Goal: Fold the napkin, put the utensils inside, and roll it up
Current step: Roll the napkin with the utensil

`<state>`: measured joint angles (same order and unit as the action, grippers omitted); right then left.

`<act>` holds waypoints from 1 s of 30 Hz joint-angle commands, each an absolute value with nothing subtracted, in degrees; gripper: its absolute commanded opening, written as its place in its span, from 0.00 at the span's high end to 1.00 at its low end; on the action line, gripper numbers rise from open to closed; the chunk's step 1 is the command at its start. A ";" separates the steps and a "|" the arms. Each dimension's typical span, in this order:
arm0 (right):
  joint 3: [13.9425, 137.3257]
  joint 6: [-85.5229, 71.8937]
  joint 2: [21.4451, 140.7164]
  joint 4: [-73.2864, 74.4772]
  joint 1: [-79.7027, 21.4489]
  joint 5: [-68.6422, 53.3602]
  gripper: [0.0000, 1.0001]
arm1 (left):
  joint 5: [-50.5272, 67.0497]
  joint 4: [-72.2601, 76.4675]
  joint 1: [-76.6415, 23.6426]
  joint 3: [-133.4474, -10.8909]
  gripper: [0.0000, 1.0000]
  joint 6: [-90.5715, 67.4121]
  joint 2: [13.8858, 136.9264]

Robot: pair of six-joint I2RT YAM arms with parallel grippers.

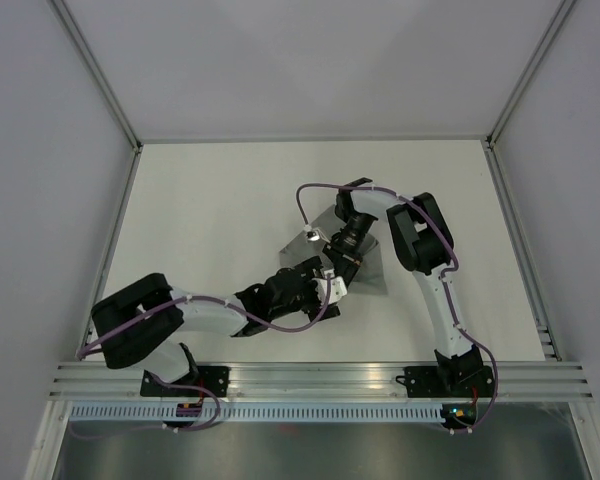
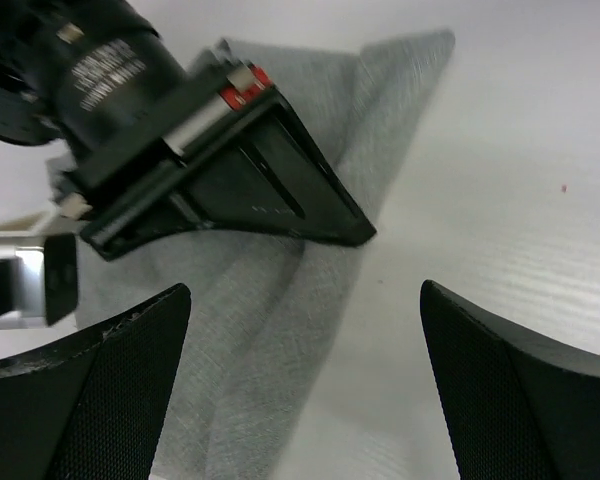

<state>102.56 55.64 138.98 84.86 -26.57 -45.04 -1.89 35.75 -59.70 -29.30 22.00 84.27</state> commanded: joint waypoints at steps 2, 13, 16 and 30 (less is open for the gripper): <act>101.78 60.03 144.05 79.71 -24.43 -31.91 1.00 | -3.25 35.85 -60.73 -32.08 0.00 31.63 90.08; 98.88 61.96 143.35 79.63 -22.59 -30.59 0.99 | -2.64 34.37 -59.33 -36.65 0.02 38.76 99.22; 99.14 62.31 143.17 79.98 -22.15 -30.59 1.00 | -1.15 31.21 -59.06 -37.97 0.15 39.28 100.54; 100.99 62.05 142.03 81.39 -21.01 -33.66 1.00 | 8.61 25.31 -59.06 -41.84 0.57 28.41 103.88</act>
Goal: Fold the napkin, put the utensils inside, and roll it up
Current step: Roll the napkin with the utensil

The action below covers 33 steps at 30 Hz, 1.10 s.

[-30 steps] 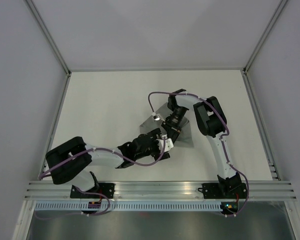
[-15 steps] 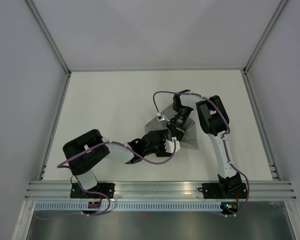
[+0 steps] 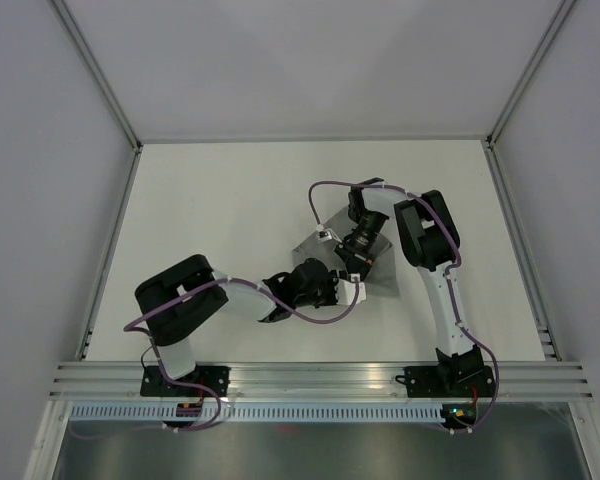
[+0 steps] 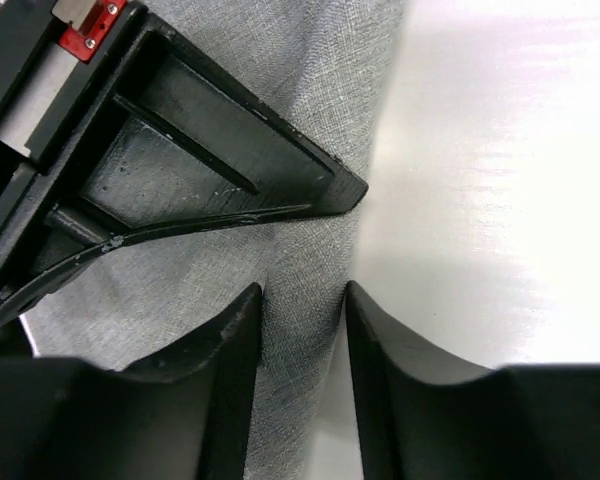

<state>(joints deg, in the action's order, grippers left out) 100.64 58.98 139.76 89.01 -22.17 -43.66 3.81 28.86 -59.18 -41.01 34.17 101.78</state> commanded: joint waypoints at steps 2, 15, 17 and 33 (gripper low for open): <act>100.99 61.96 142.03 81.39 -21.01 -34.10 1.00 | 9.75 25.75 -59.06 -41.57 0.64 26.64 104.41; 100.90 59.50 137.56 80.07 -20.22 -39.71 0.77 | 18.89 24.26 -57.05 -41.48 0.98 16.89 107.84; 100.90 58.63 135.89 79.54 -19.52 -41.21 0.68 | 22.14 24.17 -55.56 -41.22 0.98 15.13 108.28; 85.19 54.13 105.66 56.17 -5.19 -53.44 0.54 | 37.00 24.95 -47.82 -41.75 0.98 2.74 110.48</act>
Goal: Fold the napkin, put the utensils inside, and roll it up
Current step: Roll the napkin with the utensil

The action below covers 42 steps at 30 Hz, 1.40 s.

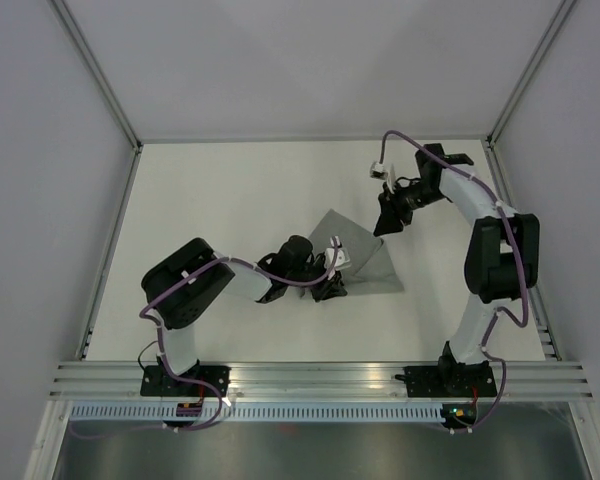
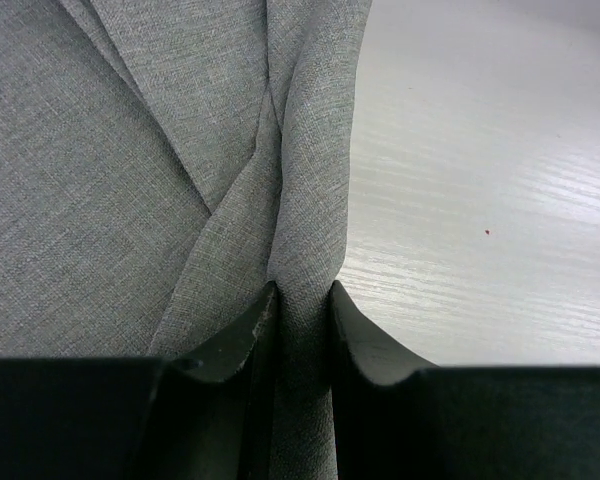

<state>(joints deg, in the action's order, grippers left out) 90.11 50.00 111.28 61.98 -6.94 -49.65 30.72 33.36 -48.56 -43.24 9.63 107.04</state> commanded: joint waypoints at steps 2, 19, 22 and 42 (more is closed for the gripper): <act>76.44 57.47 101.45 51.00 -4.57 -51.25 0.54 | 39.19 26.18 -46.67 -41.49 0.98 -0.51 111.27; 29.12 65.47 63.20 17.50 -22.57 -30.17 0.41 | 44.65 33.05 -45.00 -39.64 0.98 -11.77 115.22; 25.33 66.00 61.79 12.76 -25.13 -27.43 0.40 | 44.82 32.87 -44.91 -39.99 0.98 -11.78 115.75; 23.37 69.52 69.51 10.62 -32.52 -21.09 0.49 | 46.05 30.32 -43.51 -42.10 0.98 -10.72 116.28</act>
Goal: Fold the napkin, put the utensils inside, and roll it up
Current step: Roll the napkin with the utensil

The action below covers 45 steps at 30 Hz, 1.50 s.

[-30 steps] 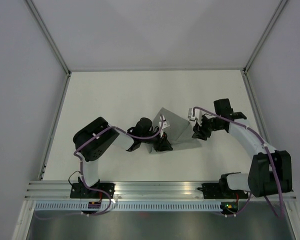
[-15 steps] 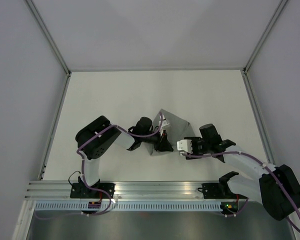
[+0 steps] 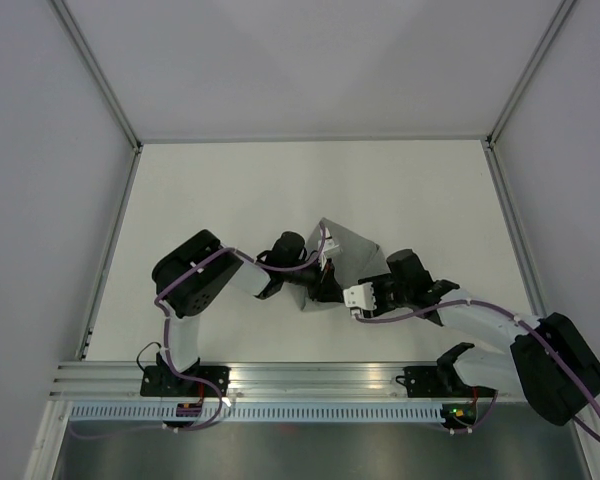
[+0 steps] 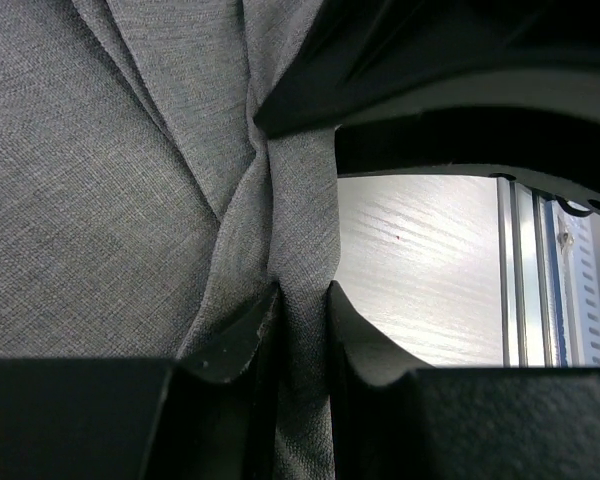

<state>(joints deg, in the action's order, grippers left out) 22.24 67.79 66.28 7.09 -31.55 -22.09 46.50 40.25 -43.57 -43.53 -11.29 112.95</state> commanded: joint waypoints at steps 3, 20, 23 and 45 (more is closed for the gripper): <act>26.53 69.61 73.12 14.83 -32.69 -21.09 0.75 | 45.62 30.41 -43.51 -42.01 0.95 -10.37 115.49; 45.52 69.17 82.96 49.20 -32.70 -22.67 0.88 | 22.26 36.46 -41.84 -38.59 0.45 -7.73 100.29; 47.54 68.64 86.04 51.58 -32.61 -23.11 0.88 | 13.24 41.48 -41.13 -35.43 0.43 -9.31 96.44; 80.23 65.92 125.14 68.38 -32.61 -29.88 0.88 | -13.45 59.07 -42.53 -20.65 0.38 -0.20 65.05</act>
